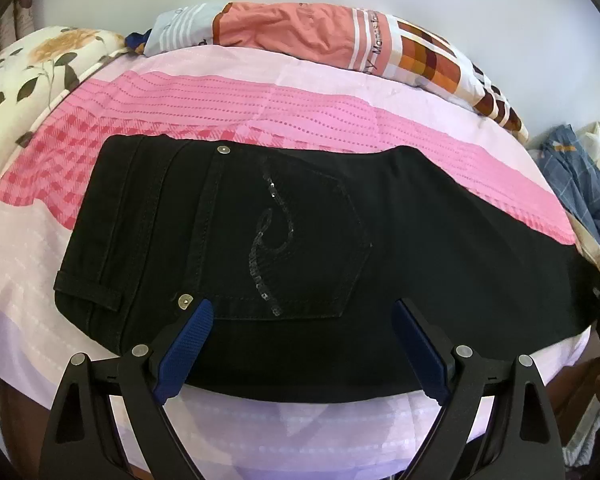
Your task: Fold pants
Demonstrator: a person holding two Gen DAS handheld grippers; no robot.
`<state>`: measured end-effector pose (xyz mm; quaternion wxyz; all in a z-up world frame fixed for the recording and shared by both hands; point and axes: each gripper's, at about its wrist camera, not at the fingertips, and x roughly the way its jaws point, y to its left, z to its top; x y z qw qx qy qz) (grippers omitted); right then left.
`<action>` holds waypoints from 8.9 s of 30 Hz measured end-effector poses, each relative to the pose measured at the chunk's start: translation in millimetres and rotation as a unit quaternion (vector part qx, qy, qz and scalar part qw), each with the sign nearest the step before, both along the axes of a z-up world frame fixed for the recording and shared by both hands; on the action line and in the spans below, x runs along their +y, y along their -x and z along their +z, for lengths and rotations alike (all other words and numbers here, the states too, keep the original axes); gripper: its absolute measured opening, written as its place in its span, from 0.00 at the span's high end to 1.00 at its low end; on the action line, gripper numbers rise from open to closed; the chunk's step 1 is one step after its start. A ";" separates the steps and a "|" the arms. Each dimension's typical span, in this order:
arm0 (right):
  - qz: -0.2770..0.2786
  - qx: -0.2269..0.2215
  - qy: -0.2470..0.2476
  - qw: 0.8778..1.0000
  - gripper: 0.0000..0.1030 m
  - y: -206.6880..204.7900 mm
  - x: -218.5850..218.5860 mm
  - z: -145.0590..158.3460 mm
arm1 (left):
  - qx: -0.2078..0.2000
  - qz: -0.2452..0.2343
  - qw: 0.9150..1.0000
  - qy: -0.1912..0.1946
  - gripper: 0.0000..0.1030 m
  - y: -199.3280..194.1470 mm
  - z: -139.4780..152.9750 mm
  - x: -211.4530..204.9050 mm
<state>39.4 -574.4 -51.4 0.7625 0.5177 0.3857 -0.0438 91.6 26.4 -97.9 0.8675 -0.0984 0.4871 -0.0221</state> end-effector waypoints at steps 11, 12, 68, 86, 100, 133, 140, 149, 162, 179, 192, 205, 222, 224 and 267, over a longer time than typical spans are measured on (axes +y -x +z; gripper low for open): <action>0.086 -0.023 -0.029 0.996 0.90 -45.5 84.1 10.1 | 0.007 0.000 1.000 0.006 0.12 3.4 -4.3 -0.9; 0.097 -0.022 -0.033 0.995 0.90 -50.3 94.5 8.6 | 0.006 0.001 1.000 0.009 0.12 3.9 -4.2 -0.5; 0.402 0.035 -0.060 0.913 0.75 -97.7 374.3 -49.1 | 0.029 -0.009 0.999 0.009 0.11 6.5 -20.0 -4.2; 0.404 -0.049 -0.109 0.907 0.62 -87.7 277.4 -23.7 | 0.024 -0.040 0.998 0.049 0.10 6.8 -13.6 -4.9; 0.528 -0.062 -0.032 0.847 0.73 -74.4 343.7 -32.7 | 0.032 -0.088 0.987 0.127 0.10 6.8 -9.1 -15.9; 0.367 -0.061 -0.160 0.914 0.45 -94.0 244.8 -35.4 | 0.185 -0.165 0.922 0.297 0.67 -57.9 -54.0 -69.1; 0.351 -0.053 -0.171 0.919 0.41 -94.5 240.2 -40.2 | 0.160 -0.175 0.932 0.273 0.76 -58.4 -50.7 -73.8; 0.340 -0.049 -0.181 0.921 0.39 -94.2 236.7 -45.5 | 0.046 -0.204 0.973 0.100 0.92 -37.8 -17.6 -91.0; 0.339 -0.045 -0.191 0.920 0.37 -94.6 234.2 -48.9 | 0.082 -0.177 0.965 0.177 0.82 -42.0 -26.6 -60.9; 0.327 -0.046 -0.216 0.919 0.32 -96.7 231.3 -52.4 | 0.075 -0.170 0.964 0.190 0.41 -121.5 -33.8 -79.7; 0.318 -0.045 -0.228 0.919 0.32 -97.7 228.2 -54.7 | 0.014 -0.178 0.979 0.096 0.89 -126.1 -30.0 -89.1; 0.323 -0.050 -0.239 0.914 0.28 -99.5 228.8 -53.7 | 0.038 -0.151 0.978 0.138 0.84 -134.3 -31.7 -70.1; 0.321 -0.049 -0.246 0.913 0.27 -101.5 229.0 -54.5 | 0.061 -0.226 0.967 0.099 0.61 -138.3 -30.2 -112.9; 0.319 -0.050 -0.249 0.913 0.27 -101.9 228.6 -55.4 | 0.059 -0.225 0.967 0.102 0.80 -140.1 -32.2 -109.3; 0.546 -0.036 0.069 0.834 0.28 -112.7 382.3 -18.8 | -0.004 -0.048 0.994 -0.096 0.22 -66.2 8.9 21.7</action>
